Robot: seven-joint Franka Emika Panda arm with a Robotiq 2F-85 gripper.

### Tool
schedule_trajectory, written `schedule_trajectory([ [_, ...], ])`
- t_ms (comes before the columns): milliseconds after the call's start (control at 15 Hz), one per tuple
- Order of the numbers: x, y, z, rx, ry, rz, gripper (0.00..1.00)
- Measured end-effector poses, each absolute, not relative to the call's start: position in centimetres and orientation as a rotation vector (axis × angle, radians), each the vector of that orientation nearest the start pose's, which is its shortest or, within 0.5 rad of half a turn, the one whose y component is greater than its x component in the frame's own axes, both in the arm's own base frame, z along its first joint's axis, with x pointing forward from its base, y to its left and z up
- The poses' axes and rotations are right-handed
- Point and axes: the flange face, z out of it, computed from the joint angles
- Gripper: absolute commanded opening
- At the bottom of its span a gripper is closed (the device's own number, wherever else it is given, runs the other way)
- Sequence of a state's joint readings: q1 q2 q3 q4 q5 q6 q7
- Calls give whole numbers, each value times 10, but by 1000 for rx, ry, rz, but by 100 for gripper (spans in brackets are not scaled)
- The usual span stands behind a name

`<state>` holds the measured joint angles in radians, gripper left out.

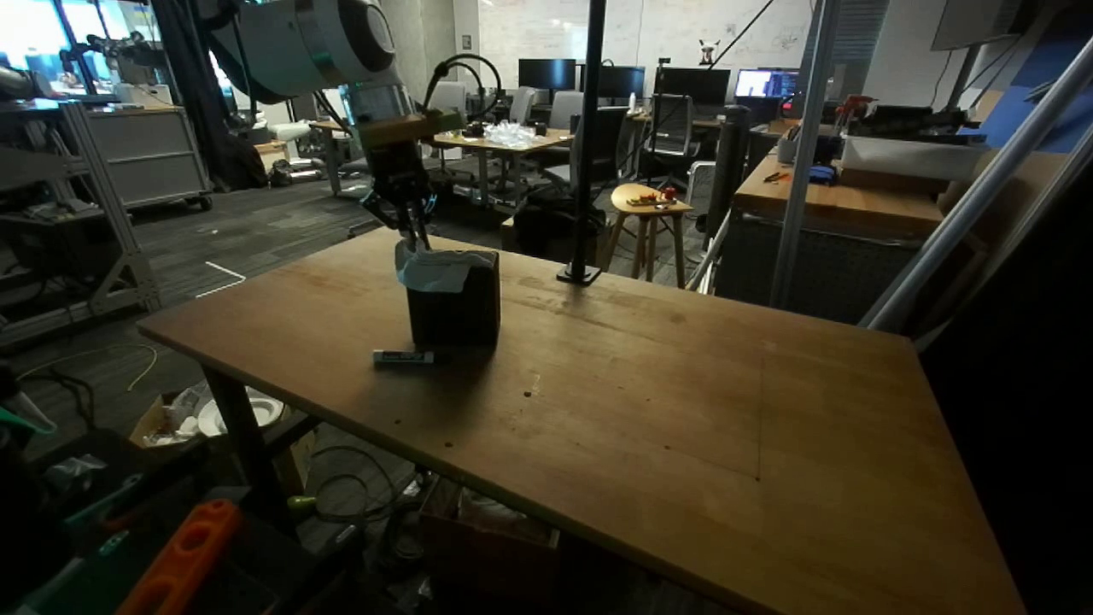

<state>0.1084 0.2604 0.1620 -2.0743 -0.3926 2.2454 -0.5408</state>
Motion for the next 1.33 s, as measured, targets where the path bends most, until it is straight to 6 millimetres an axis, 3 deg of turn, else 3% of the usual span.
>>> schedule_trajectory([
  [333,566,111,300,-2946,-1569,176,11],
  [667,567,107,296,-2934,-1486,160,12],
  [1000,566,108,277,-2911,-1429,189,12],
  [1333,570,91,267,-2910,-1324,197,12],
])
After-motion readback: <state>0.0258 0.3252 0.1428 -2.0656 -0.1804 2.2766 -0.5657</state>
